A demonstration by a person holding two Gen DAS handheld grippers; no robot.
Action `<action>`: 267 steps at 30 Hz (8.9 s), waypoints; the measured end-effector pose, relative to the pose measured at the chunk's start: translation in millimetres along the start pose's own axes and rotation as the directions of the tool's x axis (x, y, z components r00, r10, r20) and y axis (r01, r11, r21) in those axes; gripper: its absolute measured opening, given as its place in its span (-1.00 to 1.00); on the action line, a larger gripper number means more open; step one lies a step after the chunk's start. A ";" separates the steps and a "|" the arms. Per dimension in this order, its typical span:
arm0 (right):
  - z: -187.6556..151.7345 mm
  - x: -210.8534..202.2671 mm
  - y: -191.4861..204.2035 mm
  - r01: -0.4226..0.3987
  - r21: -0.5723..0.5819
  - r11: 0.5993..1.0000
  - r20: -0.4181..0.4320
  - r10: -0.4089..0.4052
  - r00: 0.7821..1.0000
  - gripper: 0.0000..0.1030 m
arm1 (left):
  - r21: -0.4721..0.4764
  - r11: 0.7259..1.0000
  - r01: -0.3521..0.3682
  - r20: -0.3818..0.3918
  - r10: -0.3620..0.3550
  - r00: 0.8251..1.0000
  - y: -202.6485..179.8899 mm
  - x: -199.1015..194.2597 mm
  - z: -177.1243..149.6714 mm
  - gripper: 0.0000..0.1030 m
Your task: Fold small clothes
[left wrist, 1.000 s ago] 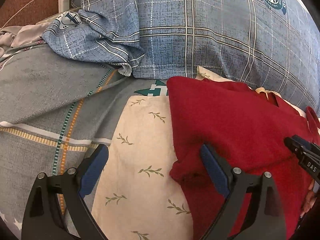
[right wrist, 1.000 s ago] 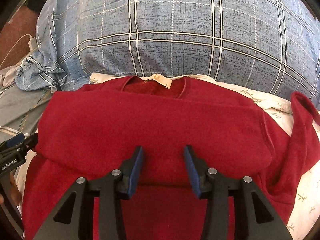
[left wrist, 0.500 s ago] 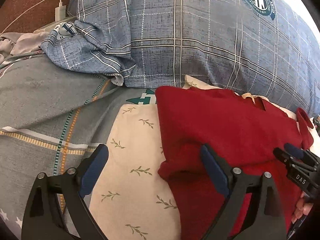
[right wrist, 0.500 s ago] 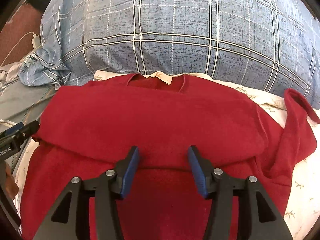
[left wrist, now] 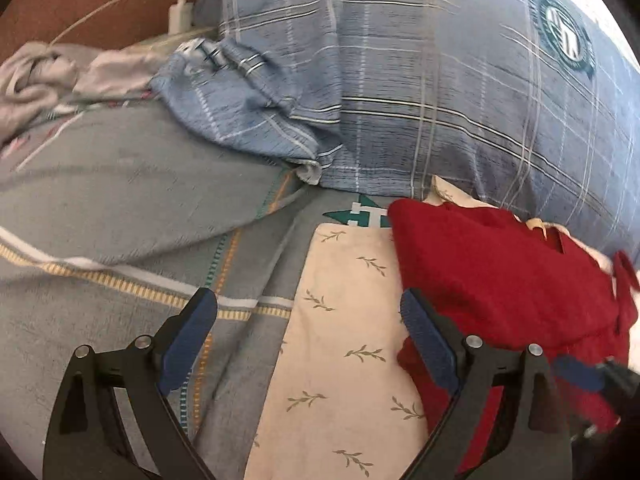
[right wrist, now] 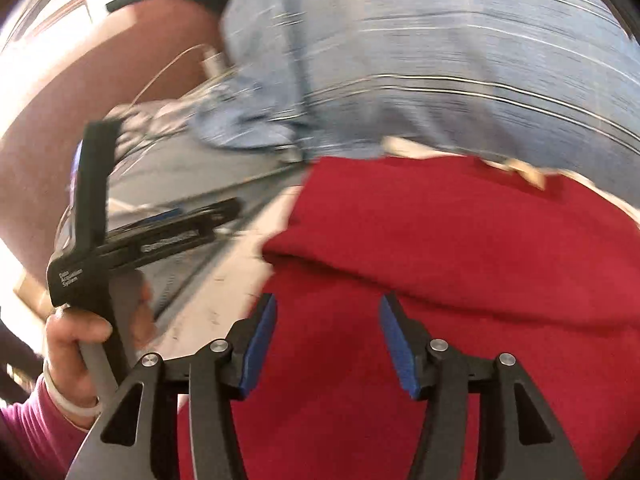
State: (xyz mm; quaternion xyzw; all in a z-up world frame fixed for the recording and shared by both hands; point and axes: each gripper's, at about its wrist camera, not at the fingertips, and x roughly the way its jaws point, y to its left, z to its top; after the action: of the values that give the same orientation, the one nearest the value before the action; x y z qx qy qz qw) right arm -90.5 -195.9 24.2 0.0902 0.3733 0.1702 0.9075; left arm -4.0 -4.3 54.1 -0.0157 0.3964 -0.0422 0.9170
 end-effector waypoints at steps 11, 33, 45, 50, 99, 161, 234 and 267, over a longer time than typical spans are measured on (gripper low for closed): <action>30.0 76.6 33.0 -0.066 0.003 0.998 -0.017 0.066 0.998 0.16 | -0.106 0.994 -0.026 0.043 0.031 0.999 36.9 -10.1 13.7 0.83; 19.5 87.8 54.7 -0.178 0.013 0.984 -0.026 0.178 0.984 0.17 | -0.132 0.991 -0.035 0.032 0.040 0.999 41.0 -6.7 13.6 0.83; -12.5 -40.0 -32.4 0.133 0.062 0.989 0.072 -0.138 0.988 0.12 | 0.028 0.997 0.077 0.034 -0.078 0.996 -15.6 -11.8 1.6 0.83; -5.1 -77.1 -114.8 0.496 0.200 0.845 0.060 -0.516 0.854 0.20 | 0.115 0.989 0.092 -0.015 -0.091 0.996 -43.9 0.2 -10.6 0.83; -56.0 -127.2 -143.8 0.447 0.336 0.829 0.006 -0.476 0.879 -0.24 | 0.210 0.957 0.202 -0.021 -0.202 0.979 -77.6 -20.1 -39.7 0.84; 8.7 -105.6 -93.1 0.217 0.069 0.974 0.111 -0.224 0.968 0.15 | 0.076 0.979 0.189 0.027 -0.191 0.981 -48.1 -5.5 -27.1 0.84; -70.8 -146.5 -165.6 0.539 0.191 0.820 0.017 -0.552 0.834 -0.39 | 0.089 0.977 0.193 -0.001 -0.193 0.981 -59.3 -2.7 -23.3 0.84; -96.8 -151.3 -165.4 0.522 0.285 0.804 -0.007 -0.542 0.840 0.09 | 0.091 0.986 0.136 -0.094 -0.128 0.987 -66.4 12.0 -28.8 0.85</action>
State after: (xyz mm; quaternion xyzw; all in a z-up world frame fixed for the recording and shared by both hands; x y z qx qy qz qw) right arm -219.4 -402.3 5.8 0.1137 0.3694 -0.1483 0.9103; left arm -21.1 -71.3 29.8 0.0046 0.4318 -0.1227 0.8936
